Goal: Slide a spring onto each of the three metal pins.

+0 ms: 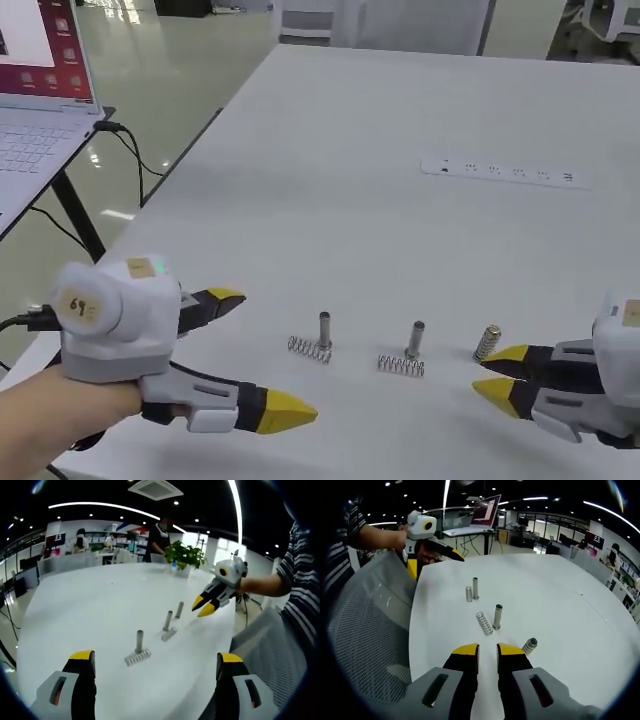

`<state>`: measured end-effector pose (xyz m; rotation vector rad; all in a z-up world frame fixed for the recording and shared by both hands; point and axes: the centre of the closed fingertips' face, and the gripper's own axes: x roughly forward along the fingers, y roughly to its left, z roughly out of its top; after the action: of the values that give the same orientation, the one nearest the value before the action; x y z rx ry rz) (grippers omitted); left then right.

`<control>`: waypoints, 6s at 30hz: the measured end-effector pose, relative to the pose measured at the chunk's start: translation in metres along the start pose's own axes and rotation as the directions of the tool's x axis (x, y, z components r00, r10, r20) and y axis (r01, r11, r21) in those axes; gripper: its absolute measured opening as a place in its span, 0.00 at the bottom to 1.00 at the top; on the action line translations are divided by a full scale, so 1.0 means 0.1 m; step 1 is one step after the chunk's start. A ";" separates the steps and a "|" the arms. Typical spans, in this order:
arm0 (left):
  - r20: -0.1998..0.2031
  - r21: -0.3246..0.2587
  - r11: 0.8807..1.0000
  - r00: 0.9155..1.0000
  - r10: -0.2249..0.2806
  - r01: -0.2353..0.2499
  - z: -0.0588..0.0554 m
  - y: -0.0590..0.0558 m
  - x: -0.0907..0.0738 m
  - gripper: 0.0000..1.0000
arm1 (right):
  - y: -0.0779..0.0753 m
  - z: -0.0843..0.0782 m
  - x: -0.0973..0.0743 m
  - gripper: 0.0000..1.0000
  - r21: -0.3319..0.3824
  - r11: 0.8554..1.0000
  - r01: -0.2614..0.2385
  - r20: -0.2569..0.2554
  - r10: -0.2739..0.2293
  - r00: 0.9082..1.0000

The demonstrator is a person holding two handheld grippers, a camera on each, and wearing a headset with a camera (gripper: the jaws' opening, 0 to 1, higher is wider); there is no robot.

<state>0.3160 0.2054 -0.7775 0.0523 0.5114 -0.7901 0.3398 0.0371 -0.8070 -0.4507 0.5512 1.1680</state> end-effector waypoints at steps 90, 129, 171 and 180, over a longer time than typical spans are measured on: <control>-0.032 0.007 0.988 0.987 -0.155 0.156 -0.03 -0.47 0.19 0.87 | 0.31 0.25 0.13 0.08 -0.298 0.941 -0.163 -0.097 0.140 0.985; 0.017 0.117 0.914 0.920 -0.392 0.388 0.27 -1.12 0.72 0.12 | 0.62 0.38 -0.13 0.08 -0.349 0.914 -0.209 -0.064 0.199 0.978; -0.064 0.226 0.829 0.857 -0.511 0.512 0.24 -1.29 0.72 0.02 | 0.67 0.19 -0.18 0.10 -0.304 0.923 -0.238 -0.087 0.221 0.971; -0.067 0.220 0.828 0.855 -0.515 0.516 0.24 -1.29 0.72 0.02 | 0.69 0.22 -0.19 0.07 -0.313 0.917 -0.247 -0.089 0.231 0.969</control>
<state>0.2798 0.0607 -0.7711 0.1353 0.4388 -1.3844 0.2728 0.0588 -0.7813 -0.7094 0.4685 1.4956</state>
